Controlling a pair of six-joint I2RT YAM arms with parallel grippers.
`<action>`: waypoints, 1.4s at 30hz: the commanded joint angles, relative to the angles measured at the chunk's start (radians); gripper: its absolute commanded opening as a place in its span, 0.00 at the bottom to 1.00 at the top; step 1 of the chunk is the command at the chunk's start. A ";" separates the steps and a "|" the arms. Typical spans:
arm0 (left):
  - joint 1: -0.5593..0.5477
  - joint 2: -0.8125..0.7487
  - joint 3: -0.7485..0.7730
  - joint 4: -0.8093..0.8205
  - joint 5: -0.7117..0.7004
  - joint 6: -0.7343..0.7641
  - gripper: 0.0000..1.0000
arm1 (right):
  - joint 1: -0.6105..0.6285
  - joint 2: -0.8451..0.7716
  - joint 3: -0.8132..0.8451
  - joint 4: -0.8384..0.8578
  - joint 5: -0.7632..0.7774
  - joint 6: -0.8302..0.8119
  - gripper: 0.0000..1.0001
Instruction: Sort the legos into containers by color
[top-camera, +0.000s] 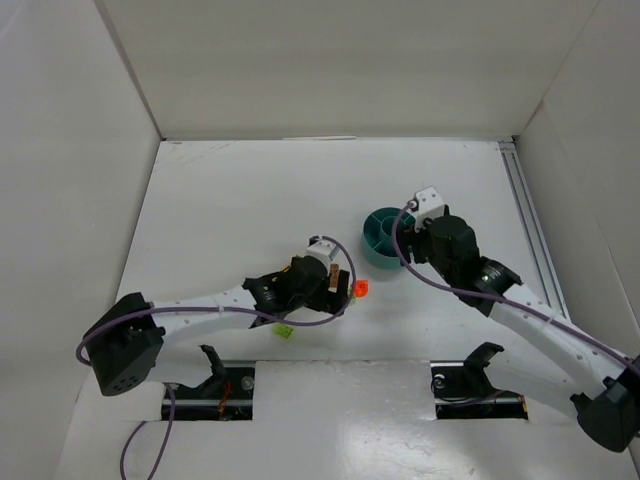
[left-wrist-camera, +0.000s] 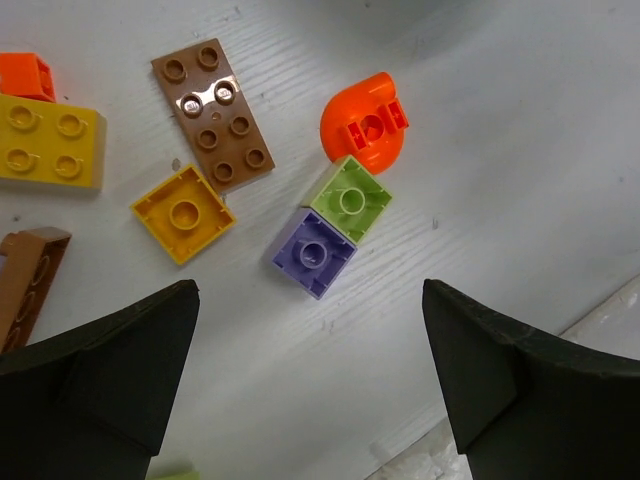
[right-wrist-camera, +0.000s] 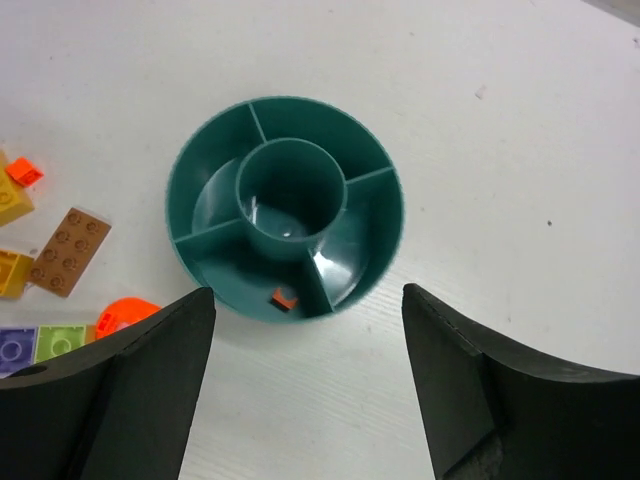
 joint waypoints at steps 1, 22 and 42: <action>-0.074 0.066 0.059 -0.014 -0.109 -0.017 0.90 | -0.024 -0.099 -0.053 -0.048 0.029 0.014 0.80; -0.127 0.359 0.159 -0.038 -0.258 0.111 0.83 | -0.088 -0.191 -0.103 -0.114 -0.018 -0.034 0.81; -0.219 0.293 0.125 -0.061 -0.216 0.038 0.39 | -0.106 -0.242 -0.112 -0.132 -0.027 -0.034 0.81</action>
